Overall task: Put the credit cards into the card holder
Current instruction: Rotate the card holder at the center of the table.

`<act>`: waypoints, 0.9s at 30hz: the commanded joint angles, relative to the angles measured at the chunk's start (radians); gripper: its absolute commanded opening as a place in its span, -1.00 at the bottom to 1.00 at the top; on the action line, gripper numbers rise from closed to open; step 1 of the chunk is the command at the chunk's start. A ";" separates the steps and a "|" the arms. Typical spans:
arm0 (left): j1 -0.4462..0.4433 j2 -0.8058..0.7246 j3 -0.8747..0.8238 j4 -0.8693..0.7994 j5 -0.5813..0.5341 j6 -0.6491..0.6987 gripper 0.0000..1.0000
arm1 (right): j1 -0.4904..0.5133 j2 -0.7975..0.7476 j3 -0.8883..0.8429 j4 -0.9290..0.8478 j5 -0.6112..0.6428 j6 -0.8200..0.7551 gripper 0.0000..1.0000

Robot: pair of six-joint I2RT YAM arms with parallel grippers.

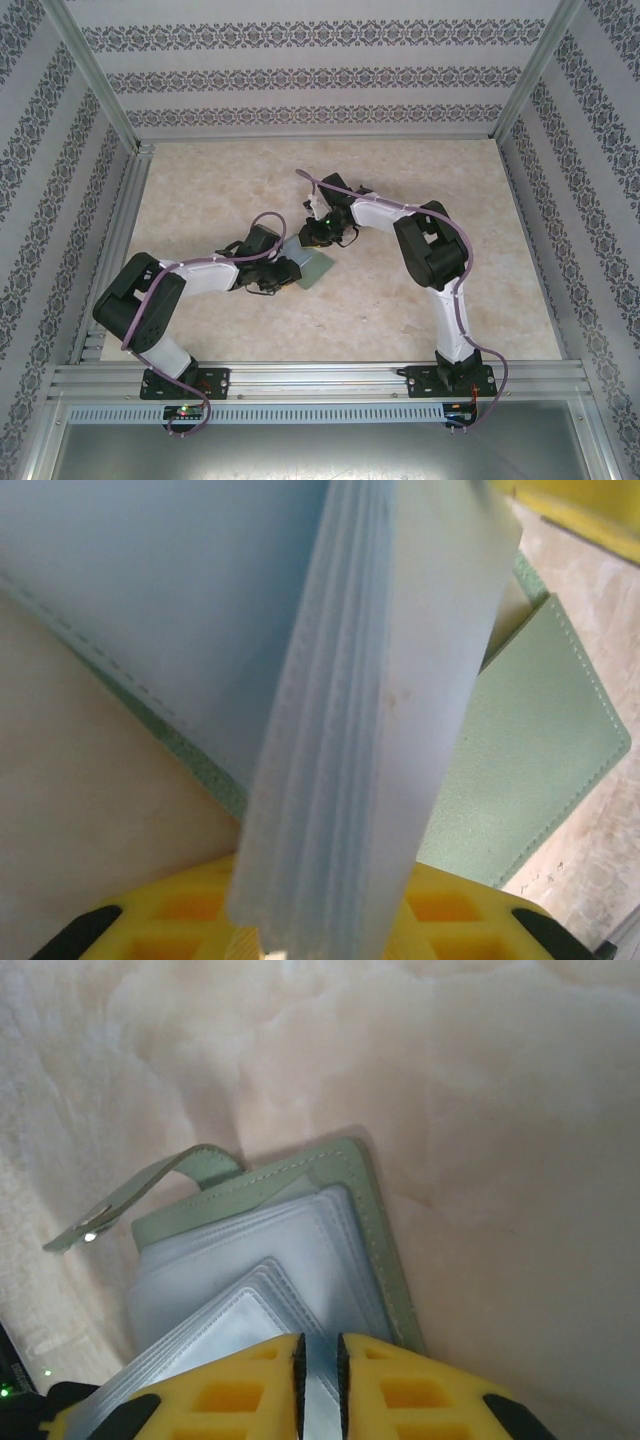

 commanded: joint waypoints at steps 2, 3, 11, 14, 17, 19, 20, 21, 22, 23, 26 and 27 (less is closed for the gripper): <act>-0.005 -0.058 0.062 -0.075 -0.108 0.042 -0.33 | -0.002 -0.078 0.042 -0.064 0.030 -0.039 -0.56; -0.005 -0.066 0.072 -0.096 -0.122 0.051 -0.32 | -0.005 -0.087 0.045 -0.064 0.033 -0.039 -0.54; -0.003 -0.101 0.103 -0.147 -0.153 0.078 -0.31 | -0.012 -0.113 0.059 -0.067 0.040 -0.040 -0.49; -0.004 -0.095 0.105 -0.151 -0.154 0.080 -0.30 | -0.010 -0.116 0.052 -0.070 0.041 -0.041 -0.42; -0.003 -0.077 0.095 -0.132 -0.137 0.072 -0.29 | -0.008 -0.119 0.042 -0.068 0.043 -0.041 -0.35; -0.003 -0.070 0.093 -0.126 -0.138 0.073 -0.29 | -0.008 -0.129 0.036 -0.064 0.045 -0.039 -0.33; -0.002 -0.068 0.092 -0.125 -0.141 0.073 -0.29 | -0.007 -0.136 0.034 -0.066 0.045 -0.038 -0.33; 0.000 -0.065 0.095 -0.126 -0.142 0.077 -0.29 | -0.006 -0.142 0.031 -0.066 0.045 -0.040 -0.33; 0.000 -0.063 0.097 -0.129 -0.145 0.079 -0.28 | -0.004 -0.153 0.027 -0.069 0.047 -0.039 -0.33; 0.003 -0.062 0.100 -0.134 -0.149 0.081 -0.28 | -0.002 -0.165 0.022 -0.072 0.049 -0.040 -0.32; 0.010 -0.055 0.117 -0.145 -0.152 0.092 -0.28 | 0.004 -0.206 -0.006 -0.073 0.044 -0.046 -0.33; 0.012 -0.055 0.122 -0.148 -0.154 0.094 -0.28 | 0.005 -0.216 -0.018 -0.073 0.040 -0.044 -0.33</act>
